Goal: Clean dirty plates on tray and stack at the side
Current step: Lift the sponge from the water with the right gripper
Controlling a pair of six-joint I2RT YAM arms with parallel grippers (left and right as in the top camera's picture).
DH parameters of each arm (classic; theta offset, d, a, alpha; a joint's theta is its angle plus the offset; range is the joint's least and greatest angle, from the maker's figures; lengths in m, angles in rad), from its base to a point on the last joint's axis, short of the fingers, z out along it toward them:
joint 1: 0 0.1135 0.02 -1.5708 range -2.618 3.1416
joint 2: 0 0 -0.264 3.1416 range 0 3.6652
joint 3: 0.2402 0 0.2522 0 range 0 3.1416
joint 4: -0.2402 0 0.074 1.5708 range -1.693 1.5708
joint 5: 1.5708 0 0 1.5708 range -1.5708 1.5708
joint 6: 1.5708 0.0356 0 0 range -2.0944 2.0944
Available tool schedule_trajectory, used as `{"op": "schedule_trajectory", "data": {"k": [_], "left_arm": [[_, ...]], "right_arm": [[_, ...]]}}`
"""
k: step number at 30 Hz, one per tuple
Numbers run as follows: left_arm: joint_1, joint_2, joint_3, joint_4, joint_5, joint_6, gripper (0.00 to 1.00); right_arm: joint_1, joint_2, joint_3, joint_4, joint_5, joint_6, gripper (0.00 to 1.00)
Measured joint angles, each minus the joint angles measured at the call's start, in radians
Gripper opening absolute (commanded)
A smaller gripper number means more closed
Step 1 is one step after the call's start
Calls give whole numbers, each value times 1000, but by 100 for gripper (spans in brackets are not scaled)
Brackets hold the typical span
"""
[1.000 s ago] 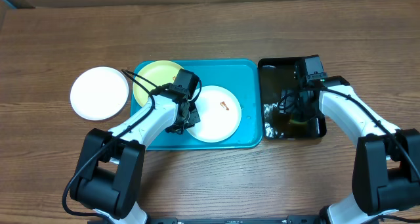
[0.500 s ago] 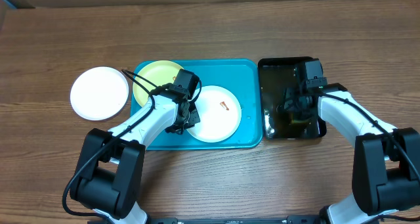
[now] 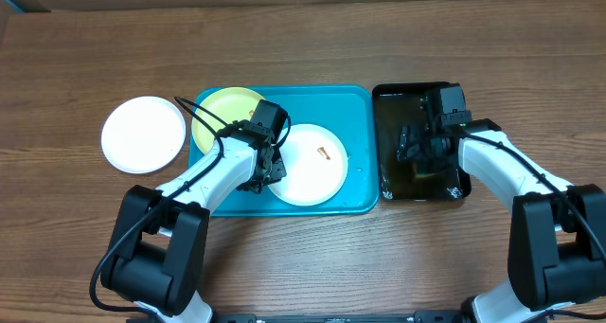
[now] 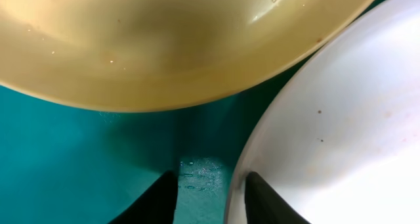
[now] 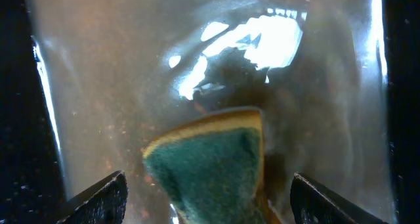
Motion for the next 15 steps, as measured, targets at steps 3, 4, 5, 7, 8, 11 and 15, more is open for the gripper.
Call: {"op": "schedule_trajectory", "data": {"k": [3, 4, 5, 7, 8, 11, 15], "left_arm": [[0, 0, 0, -2, 0, 2, 30], [0, 0, 0, -2, 0, 2, 30], [0, 0, 0, -2, 0, 2, 29], [0, 0, 0, -2, 0, 2, 25], [0, 0, 0, -2, -1, 2, 21], [0, 0, 0, -2, -1, 16, 16], [0, 0, 0, -2, -4, 61, 15]], "right_arm": [[0, 0, 0, -11, 21, 0, 80], [0, 0, 0, -12, 25, 1, 75], [0, 0, -1, -10, 27, -1, 72], [0, 0, -8, -3, 26, 0, 46], [0, 0, -15, -3, 23, 0, 30], [0, 0, -35, -14, 16, 3, 4], [0, 0, -32, -45, 12, 5, 13]]}}
